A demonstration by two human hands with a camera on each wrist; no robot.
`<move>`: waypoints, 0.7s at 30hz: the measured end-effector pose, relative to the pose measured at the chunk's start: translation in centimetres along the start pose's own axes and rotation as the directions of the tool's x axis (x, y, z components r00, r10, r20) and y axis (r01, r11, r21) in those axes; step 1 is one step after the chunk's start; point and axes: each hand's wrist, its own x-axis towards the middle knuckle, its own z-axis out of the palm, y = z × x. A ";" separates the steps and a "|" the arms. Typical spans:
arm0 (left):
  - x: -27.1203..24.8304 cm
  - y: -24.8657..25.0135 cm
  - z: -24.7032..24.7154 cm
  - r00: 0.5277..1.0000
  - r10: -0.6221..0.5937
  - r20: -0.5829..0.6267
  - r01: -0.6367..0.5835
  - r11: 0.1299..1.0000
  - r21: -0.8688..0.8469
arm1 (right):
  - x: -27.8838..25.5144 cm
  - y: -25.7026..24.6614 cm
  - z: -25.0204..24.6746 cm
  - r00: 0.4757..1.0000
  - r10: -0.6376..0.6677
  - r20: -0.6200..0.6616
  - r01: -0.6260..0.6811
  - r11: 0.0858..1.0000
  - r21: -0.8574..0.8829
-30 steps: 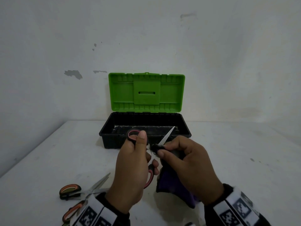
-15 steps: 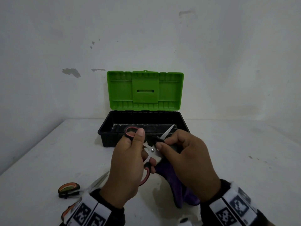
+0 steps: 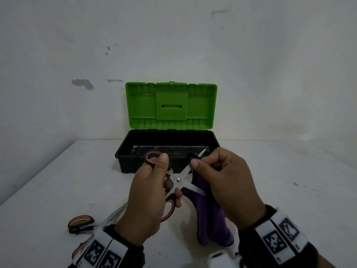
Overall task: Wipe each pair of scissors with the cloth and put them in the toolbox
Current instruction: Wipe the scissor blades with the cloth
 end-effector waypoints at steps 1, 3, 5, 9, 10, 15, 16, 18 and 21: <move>0.0 0.0 -0.1 1.000 0.004 0.002 -0.004 1.000 -0.001 | -0.2 -0.1 0.1 1.000 0.000 0.022 0.000 1.000 0.001; -0.1 0.0 -0.1 1.000 0.003 0.008 -0.003 1.000 -0.009 | 0.0 0.1 -0.1 1.000 0.011 0.010 -0.011 1.000 0.003; -0.2 0.0 -0.1 1.000 0.001 0.010 -0.001 1.000 -0.014 | 0.5 0.7 -0.4 0.999 0.015 -0.038 -0.014 1.000 0.020; -0.3 0.1 -0.2 1.000 0.017 0.012 -0.017 1.000 -0.001 | -0.1 0.1 0.1 1.000 0.008 -0.024 -0.008 1.000 0.025; -0.3 0.2 -0.2 1.000 0.021 0.016 -0.021 1.000 -0.001 | -0.2 -0.1 0.1 1.000 0.007 -0.018 -0.007 1.000 0.022; -0.5 0.1 -0.2 1.000 0.006 0.027 -0.006 1.000 0.008 | 1.0 0.9 -1.1 0.992 0.028 -0.123 -0.022 0.999 0.049; -0.6 0.2 -0.2 1.000 0.005 0.026 -0.005 1.000 0.013 | 0.7 0.9 -0.9 0.994 0.028 -0.104 -0.023 0.998 0.054; -0.5 0.2 -0.3 0.999 0.014 0.032 -0.015 1.000 0.017 | -0.2 0.7 -0.4 0.999 0.030 -0.043 -0.027 0.997 0.065; -0.5 0.1 -0.2 0.999 0.027 0.047 -0.028 0.999 0.026 | 0.0 0.8 -0.6 0.998 0.042 -0.040 -0.039 0.997 0.064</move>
